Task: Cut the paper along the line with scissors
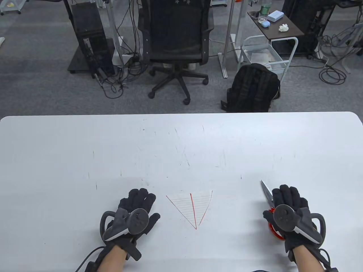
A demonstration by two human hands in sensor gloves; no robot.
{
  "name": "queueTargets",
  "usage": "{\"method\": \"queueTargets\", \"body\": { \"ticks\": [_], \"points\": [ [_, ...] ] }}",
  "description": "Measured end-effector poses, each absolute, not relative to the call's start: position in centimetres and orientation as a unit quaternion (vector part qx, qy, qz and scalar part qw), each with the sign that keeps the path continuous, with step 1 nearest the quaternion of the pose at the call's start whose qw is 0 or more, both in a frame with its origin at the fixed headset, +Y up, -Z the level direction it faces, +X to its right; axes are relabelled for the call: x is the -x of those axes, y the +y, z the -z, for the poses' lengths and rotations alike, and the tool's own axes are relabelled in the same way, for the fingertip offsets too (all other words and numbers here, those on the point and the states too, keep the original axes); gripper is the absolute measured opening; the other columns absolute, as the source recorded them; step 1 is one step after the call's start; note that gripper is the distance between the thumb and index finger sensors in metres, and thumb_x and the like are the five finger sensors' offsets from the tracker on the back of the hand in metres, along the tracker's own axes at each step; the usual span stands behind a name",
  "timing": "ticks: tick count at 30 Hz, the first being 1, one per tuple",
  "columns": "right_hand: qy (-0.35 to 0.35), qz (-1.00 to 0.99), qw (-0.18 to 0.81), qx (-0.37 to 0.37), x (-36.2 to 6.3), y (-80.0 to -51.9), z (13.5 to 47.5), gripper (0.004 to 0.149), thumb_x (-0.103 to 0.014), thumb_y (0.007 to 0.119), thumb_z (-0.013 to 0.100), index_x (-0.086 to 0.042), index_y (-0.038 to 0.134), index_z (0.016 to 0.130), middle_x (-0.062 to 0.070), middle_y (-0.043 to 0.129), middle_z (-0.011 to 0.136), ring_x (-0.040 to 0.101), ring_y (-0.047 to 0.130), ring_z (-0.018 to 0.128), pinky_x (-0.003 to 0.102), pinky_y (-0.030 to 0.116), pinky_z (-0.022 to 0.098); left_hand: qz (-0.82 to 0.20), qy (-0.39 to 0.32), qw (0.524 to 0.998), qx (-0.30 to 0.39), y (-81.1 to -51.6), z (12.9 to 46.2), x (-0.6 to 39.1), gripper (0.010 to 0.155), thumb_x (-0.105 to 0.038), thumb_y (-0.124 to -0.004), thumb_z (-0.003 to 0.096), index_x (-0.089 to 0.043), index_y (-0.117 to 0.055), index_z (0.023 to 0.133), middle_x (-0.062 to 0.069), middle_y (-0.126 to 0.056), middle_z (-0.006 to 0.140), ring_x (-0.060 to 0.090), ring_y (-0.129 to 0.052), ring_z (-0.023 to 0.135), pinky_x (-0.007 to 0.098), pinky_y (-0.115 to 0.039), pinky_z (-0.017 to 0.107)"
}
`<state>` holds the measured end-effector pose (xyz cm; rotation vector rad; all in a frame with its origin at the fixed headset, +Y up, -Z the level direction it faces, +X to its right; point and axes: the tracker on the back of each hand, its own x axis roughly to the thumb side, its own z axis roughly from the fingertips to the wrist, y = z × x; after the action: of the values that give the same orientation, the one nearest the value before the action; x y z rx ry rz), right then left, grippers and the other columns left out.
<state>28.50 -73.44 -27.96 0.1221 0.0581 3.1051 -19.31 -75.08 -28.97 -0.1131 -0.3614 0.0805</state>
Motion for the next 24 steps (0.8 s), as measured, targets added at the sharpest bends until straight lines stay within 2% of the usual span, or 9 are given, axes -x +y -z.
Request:
{"method": "queueTargets", "body": {
  "ticks": [8, 10, 13, 20, 22, 24],
  "points": [
    [0.024, -0.999, 0.014, -0.036, -28.43, -73.43, 27.92, 0.082, -0.049, 0.064, 0.059, -0.004, 0.024, 0.115, 0.024, 0.011, 0.117, 0.052, 0.01, 0.103, 0.07, 0.026, 0.072, -0.044, -0.181, 0.981, 0.051, -75.1, 29.01, 19.41, 0.073, -0.063, -0.048, 0.0621, -0.023, -0.034, 0.121, 0.014, -0.028, 0.126, 0.045, -0.026, 0.117, 0.069, -0.042, 0.08],
    [0.027, -0.999, 0.01, -0.034, -28.41, -73.36, 27.9, 0.085, -0.049, 0.068, 0.058, -0.002, 0.025, 0.114, 0.025, 0.012, 0.117, 0.054, 0.015, 0.103, 0.069, 0.029, 0.072, -0.045, -0.181, 0.981, 0.052, -75.11, 29.03, 19.43, 0.073, -0.063, -0.048, 0.0621, -0.023, -0.034, 0.121, 0.014, -0.028, 0.127, 0.045, -0.026, 0.117, 0.069, -0.041, 0.08],
    [0.031, -0.999, -0.003, -0.029, -28.4, -73.29, 27.93, 0.088, -0.045, 0.076, 0.054, 0.001, 0.028, 0.113, 0.029, 0.021, 0.115, 0.056, 0.031, 0.1, 0.06, 0.044, 0.074, -0.051, -0.181, 0.981, 0.056, -75.11, 29.06, 19.49, 0.073, -0.063, -0.048, 0.0621, -0.022, -0.035, 0.121, 0.014, -0.029, 0.126, 0.045, -0.026, 0.116, 0.069, -0.041, 0.08],
    [0.022, -1.0, 0.005, -0.013, -28.59, -73.1, 27.84, 0.09, -0.041, 0.079, 0.053, 0.007, 0.029, 0.111, 0.036, 0.027, 0.111, 0.053, 0.054, 0.095, 0.053, 0.062, 0.069, -0.049, -0.181, 0.981, 0.049, -74.95, 29.08, 19.6, 0.074, -0.063, -0.048, 0.0622, -0.021, -0.034, 0.122, 0.014, -0.028, 0.126, 0.045, -0.026, 0.117, 0.069, -0.041, 0.08],
    [0.033, -0.999, 0.003, 0.004, -28.73, -73.25, 27.95, 0.093, -0.041, 0.079, 0.053, 0.011, 0.025, 0.109, 0.041, 0.026, 0.106, 0.051, 0.071, 0.086, 0.044, 0.076, 0.06, -0.049, -0.181, 0.981, 0.047, -74.92, 29.1, 19.67, 0.074, -0.063, -0.048, 0.0622, -0.021, -0.035, 0.122, 0.014, -0.028, 0.126, 0.045, -0.026, 0.116, 0.069, -0.041, 0.08],
    [0.044, -0.999, 0.001, 0.026, -29.07, -73.47, 27.96, 0.096, -0.041, 0.078, 0.053, 0.011, 0.019, 0.108, 0.041, 0.03, 0.103, 0.039, 0.088, 0.071, 0.029, 0.085, 0.043, -0.051, -0.18, 0.981, 0.047, -74.94, 29.12, 19.74, 0.073, -0.063, -0.047, 0.0622, -0.021, -0.034, 0.122, 0.014, -0.028, 0.126, 0.045, -0.026, 0.116, 0.069, -0.041, 0.08]
  ]
}}
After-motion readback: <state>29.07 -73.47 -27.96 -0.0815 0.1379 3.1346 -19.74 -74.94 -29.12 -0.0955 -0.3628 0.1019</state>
